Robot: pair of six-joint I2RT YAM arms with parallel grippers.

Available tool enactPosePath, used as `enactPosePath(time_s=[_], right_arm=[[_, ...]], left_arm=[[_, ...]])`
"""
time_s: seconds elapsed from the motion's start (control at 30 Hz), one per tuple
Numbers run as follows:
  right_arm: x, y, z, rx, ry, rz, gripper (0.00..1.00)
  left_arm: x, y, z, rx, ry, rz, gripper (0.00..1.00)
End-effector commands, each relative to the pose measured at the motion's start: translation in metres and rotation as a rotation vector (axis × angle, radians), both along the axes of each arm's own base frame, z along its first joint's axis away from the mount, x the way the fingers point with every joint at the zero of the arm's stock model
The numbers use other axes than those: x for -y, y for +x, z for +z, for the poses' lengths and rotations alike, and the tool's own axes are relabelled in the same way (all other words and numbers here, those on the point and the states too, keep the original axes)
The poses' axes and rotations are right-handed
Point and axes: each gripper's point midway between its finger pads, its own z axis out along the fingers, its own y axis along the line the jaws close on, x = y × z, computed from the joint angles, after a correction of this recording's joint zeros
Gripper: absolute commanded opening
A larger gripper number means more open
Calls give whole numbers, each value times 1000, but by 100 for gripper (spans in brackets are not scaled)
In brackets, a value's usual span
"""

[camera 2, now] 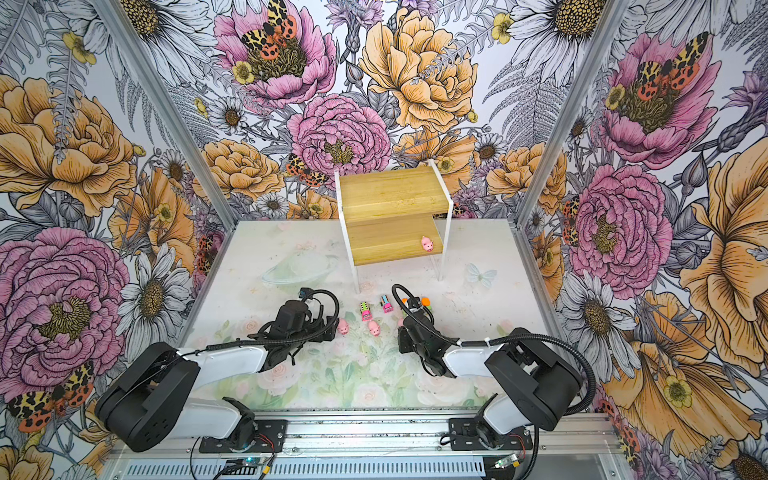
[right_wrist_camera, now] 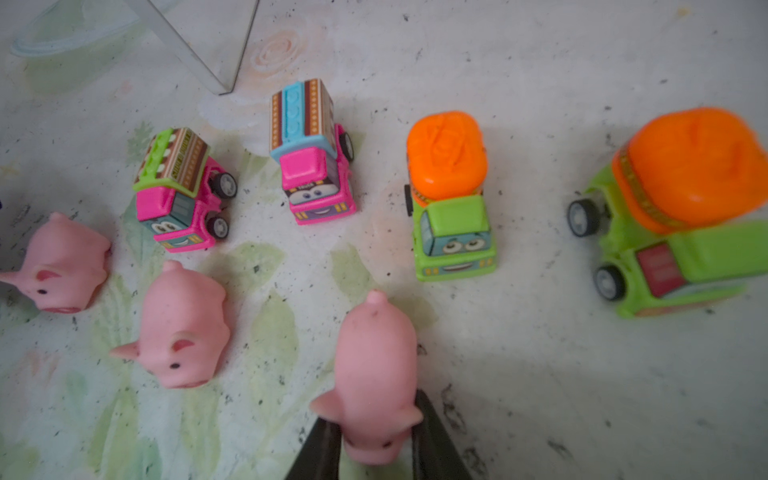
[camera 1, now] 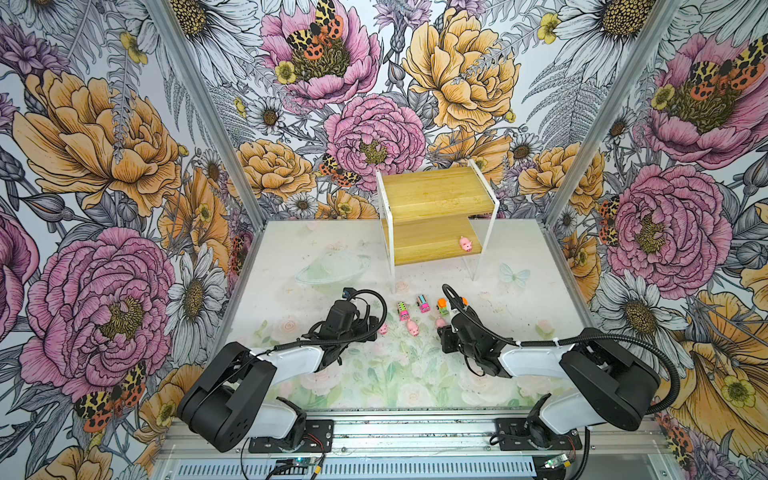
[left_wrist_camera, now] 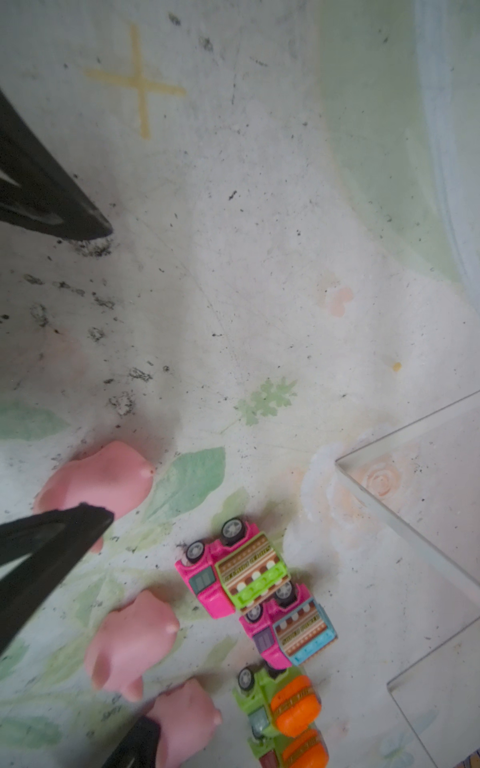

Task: Place and organize the plastic toys onto the shelf
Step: 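Lower the right gripper around the pink pig and close it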

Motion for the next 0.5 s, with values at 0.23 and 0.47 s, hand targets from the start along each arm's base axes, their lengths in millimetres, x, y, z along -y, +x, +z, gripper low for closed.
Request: enactPosePath(time_s=[0.23, 0.47], right_arm=[[4, -1, 28, 66, 10, 17, 25], [4, 2, 57, 116, 48, 22, 24]], left_arm=[[6, 5, 6, 22, 5, -18, 99], [5, 5, 6, 21, 6, -18, 99]])
